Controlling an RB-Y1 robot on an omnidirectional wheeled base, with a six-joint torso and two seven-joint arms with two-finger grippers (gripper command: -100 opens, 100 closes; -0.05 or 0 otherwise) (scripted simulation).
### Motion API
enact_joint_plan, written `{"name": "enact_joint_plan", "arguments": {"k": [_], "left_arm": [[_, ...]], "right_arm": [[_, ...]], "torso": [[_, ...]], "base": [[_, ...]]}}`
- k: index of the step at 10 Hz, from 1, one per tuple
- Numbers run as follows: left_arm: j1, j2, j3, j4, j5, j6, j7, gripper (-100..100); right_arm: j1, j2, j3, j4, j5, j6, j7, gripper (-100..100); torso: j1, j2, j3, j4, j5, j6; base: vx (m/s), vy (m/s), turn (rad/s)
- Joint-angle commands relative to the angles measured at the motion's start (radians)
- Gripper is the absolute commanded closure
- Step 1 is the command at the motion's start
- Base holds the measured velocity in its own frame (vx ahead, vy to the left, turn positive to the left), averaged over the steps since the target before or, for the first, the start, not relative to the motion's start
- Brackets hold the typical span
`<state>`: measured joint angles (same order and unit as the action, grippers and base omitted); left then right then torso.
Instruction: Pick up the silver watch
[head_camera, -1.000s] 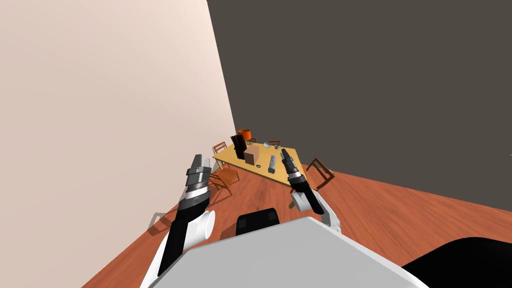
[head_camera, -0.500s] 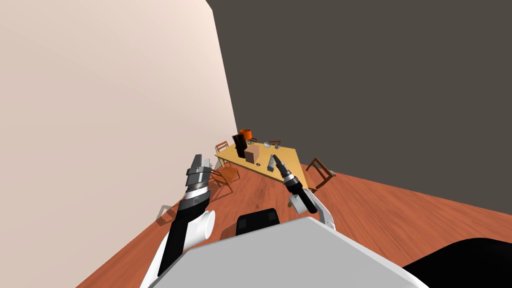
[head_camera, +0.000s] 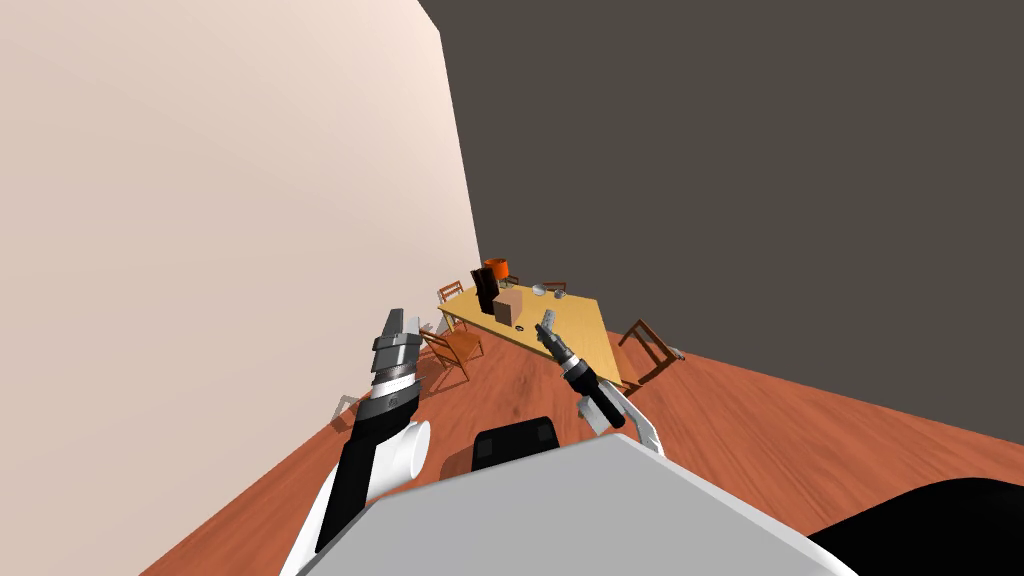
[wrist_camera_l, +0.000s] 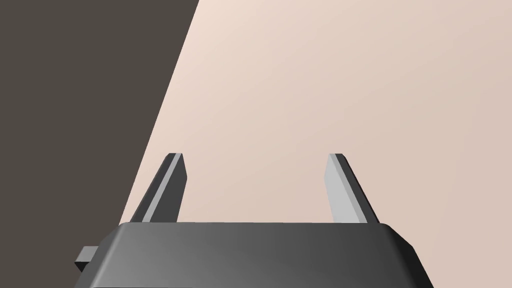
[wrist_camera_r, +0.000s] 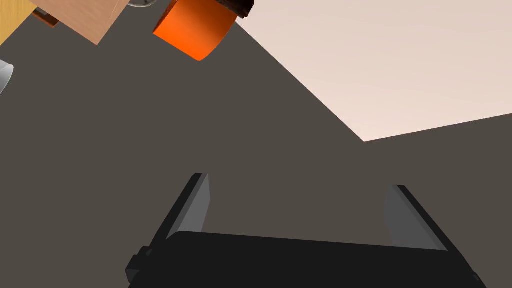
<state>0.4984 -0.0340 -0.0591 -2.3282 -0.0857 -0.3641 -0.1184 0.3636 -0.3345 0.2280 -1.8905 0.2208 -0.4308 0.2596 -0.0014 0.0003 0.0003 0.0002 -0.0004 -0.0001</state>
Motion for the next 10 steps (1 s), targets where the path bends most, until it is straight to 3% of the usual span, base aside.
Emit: {"name": "enact_joint_plan", "arguments": {"k": [1, 2, 5, 6, 9, 10], "left_arm": [[0.000, 0.000, 0.000, 0.000, 0.000, 0.000, 0.000, 0], [0.000, 0.000, 0.000, 0.000, 0.000, 0.000, 0.000, 0], [0.000, 0.000, 0.000, 0.000, 0.000, 0.000, 0.000, 0], [0.000, 0.000, 0.000, 0.000, 0.000, 0.000, 0.000, 0], [0.000, 0.000, 0.000, 0.000, 0.000, 0.000, 0.000, 0], [0.000, 0.000, 0.000, 0.000, 0.000, 0.000, 0.000, 0]], "right_arm": [[-0.024, -0.036, 0.034, 0.050, 0.031, 0.010, 0.011, -100], [-0.024, -0.036, 0.034, 0.065, 0.031, 0.010, 0.011, -100], [-0.057, -0.113, 0.105, 0.183, 0.092, 0.027, 0.034, -100], [-0.057, -0.113, 0.105, 0.195, 0.092, 0.027, 0.034, -100], [-0.089, -0.198, 0.175, 0.315, 0.143, 0.049, 0.056, -100], [-0.089, -0.198, 0.175, 0.329, 0.143, 0.049, 0.056, -100]], "torso": [[0.000, 0.000, 0.000, 0.000, 0.000, 0.000], [0.000, -0.001, 0.000, 0.000, 0.000, 0.000], [0.000, -0.003, -0.002, -0.001, 0.000, 0.000], [-0.001, -0.004, -0.002, -0.001, 0.000, 0.000], [0.000, -0.006, -0.003, -0.001, 0.000, 0.000], [0.000, -0.007, -0.004, -0.001, 0.000, 0.000]], "base": [[0.001, -0.013, 0.215], [0.007, -0.017, 0.066], [0.032, -0.018, 0.221], [0.037, -0.024, 0.062], [0.066, -0.015, 0.242], [0.071, -0.024, 0.112]]}}
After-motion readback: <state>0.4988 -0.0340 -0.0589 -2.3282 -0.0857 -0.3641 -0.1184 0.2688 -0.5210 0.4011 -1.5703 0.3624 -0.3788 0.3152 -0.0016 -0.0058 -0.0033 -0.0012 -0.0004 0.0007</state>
